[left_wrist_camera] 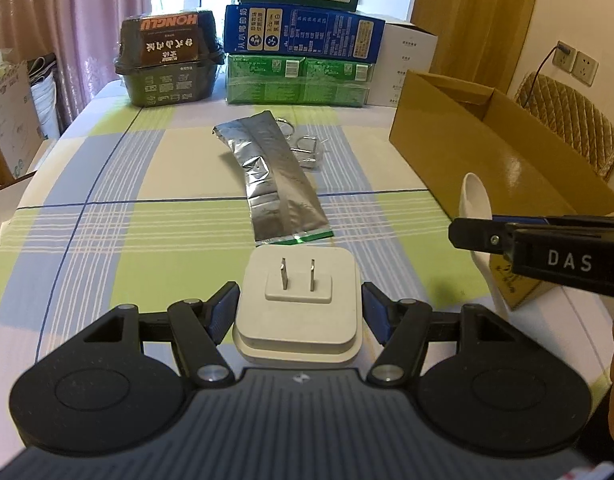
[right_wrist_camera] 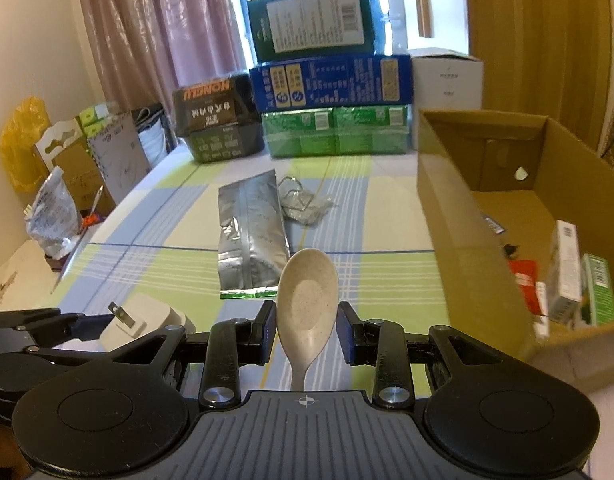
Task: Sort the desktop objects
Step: 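Carry the spoon and plug adapter toward the cardboard box with both tools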
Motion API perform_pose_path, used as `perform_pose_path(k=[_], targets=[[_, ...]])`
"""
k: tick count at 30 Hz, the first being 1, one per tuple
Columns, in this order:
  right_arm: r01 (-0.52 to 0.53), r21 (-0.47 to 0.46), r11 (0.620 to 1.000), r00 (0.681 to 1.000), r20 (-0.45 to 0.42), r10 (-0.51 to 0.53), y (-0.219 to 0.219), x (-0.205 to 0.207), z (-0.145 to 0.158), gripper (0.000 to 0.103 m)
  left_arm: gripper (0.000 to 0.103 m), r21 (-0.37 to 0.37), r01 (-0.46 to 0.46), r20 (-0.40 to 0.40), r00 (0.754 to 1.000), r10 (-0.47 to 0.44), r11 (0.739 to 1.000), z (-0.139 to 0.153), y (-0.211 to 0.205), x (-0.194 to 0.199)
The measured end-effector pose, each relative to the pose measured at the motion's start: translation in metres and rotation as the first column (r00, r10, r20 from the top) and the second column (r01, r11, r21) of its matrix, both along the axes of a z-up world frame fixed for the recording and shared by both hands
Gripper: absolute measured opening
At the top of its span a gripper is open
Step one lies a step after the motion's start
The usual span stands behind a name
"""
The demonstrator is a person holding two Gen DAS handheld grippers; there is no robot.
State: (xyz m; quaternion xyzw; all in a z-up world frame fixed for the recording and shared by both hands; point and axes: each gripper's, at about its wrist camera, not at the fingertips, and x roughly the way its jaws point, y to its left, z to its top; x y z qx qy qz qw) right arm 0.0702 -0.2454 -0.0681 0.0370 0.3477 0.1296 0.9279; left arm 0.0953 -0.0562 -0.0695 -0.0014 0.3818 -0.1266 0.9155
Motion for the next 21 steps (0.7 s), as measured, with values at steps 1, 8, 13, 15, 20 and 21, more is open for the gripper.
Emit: perform_pose_path(k=[1, 8, 13, 15, 20, 21], targets=[[0.001, 0.001, 1.0, 1.0, 0.004, -0.001, -0.001, -0.004, 0.003, 0.029, 0.061, -0.001, -0.004, 0.0, 1.0, 0.004, 1.0, 0.003, -0.002, -0.004], [0.005, 0.003, 1.0, 1.0, 0.03, -0.005, -0.013, -0.033, 0.028, 0.029, 0.061, -0.012, -0.027, 0.011, 1.0, 0.027, 1.0, 0.026, -0.013, -0.033], [0.003, 0.0, 1.0, 0.998, 0.059, -0.003, -0.022, -0.049, 0.046, 0.029, 0.061, -0.016, -0.029, 0.019, 0.999, 0.029, 0.999, 0.041, -0.023, -0.049], [0.009, 0.005, 1.0, 0.998, 0.07, -0.009, -0.027, -0.055, 0.053, 0.029, 0.061, -0.024, -0.026, 0.023, 0.999, 0.027, 0.999, 0.046, -0.028, -0.054], [0.035, 0.015, 0.999, 0.995, 0.096, -0.036, -0.045, -0.067, 0.07, 0.029, 0.061, -0.032, 0.003, 0.05, 0.999, -0.001, 0.999, 0.062, -0.046, -0.063], [0.044, 0.016, 0.999, 0.994, 0.101, -0.045, -0.05, -0.069, 0.073, 0.029, 0.061, -0.032, 0.014, 0.056, 0.998, -0.012, 0.999, 0.065, -0.051, -0.064]])
